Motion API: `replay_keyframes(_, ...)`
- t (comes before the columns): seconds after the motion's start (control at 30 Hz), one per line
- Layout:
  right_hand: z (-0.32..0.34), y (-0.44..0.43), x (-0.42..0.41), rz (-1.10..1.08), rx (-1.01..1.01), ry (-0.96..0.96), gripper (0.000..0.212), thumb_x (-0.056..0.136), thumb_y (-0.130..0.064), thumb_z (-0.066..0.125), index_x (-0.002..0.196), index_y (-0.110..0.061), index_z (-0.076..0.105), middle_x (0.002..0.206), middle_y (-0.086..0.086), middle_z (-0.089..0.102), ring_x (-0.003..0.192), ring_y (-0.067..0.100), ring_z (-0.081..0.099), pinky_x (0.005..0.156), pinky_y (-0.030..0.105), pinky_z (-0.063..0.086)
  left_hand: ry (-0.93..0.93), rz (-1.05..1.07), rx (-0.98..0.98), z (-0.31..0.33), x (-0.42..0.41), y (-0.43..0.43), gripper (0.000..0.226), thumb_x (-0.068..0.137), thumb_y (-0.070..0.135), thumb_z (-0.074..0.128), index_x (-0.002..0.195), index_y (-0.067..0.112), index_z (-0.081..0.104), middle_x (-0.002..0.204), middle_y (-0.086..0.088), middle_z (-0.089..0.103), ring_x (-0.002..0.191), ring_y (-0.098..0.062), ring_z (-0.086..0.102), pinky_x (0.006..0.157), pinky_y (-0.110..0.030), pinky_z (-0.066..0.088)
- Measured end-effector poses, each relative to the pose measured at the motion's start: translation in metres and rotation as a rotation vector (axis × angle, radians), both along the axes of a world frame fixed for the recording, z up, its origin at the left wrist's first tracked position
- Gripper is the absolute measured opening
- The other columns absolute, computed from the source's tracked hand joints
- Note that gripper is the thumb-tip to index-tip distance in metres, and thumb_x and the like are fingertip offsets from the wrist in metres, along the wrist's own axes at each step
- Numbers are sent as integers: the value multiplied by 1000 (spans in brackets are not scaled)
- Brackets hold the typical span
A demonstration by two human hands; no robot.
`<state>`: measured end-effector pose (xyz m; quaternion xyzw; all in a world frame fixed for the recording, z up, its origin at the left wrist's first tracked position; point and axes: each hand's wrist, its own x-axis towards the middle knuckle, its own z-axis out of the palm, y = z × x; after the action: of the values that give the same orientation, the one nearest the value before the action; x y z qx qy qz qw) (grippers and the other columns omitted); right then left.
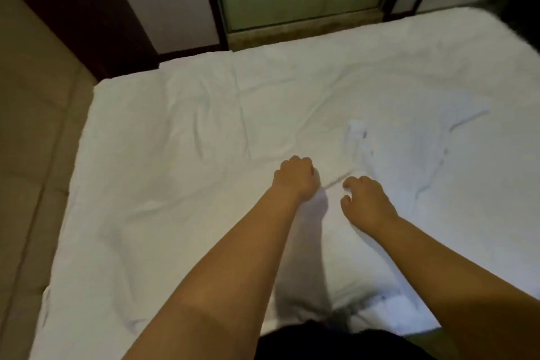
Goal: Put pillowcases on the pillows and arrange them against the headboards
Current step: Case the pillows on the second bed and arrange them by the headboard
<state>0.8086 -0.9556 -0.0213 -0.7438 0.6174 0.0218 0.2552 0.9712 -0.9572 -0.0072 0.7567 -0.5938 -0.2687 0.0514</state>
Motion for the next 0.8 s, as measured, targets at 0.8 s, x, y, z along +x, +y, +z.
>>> replay_keyframes(0.8,-74,12,-138,-370,389,-223,57,89,-44,59,133,-13,39,130,14,47,117,34,49,99,43,43,-967,-1175,176,-51,-181,-81,42,100,25,37,142,19,35,144,-8,42,136,-25,32,116,-47,14)
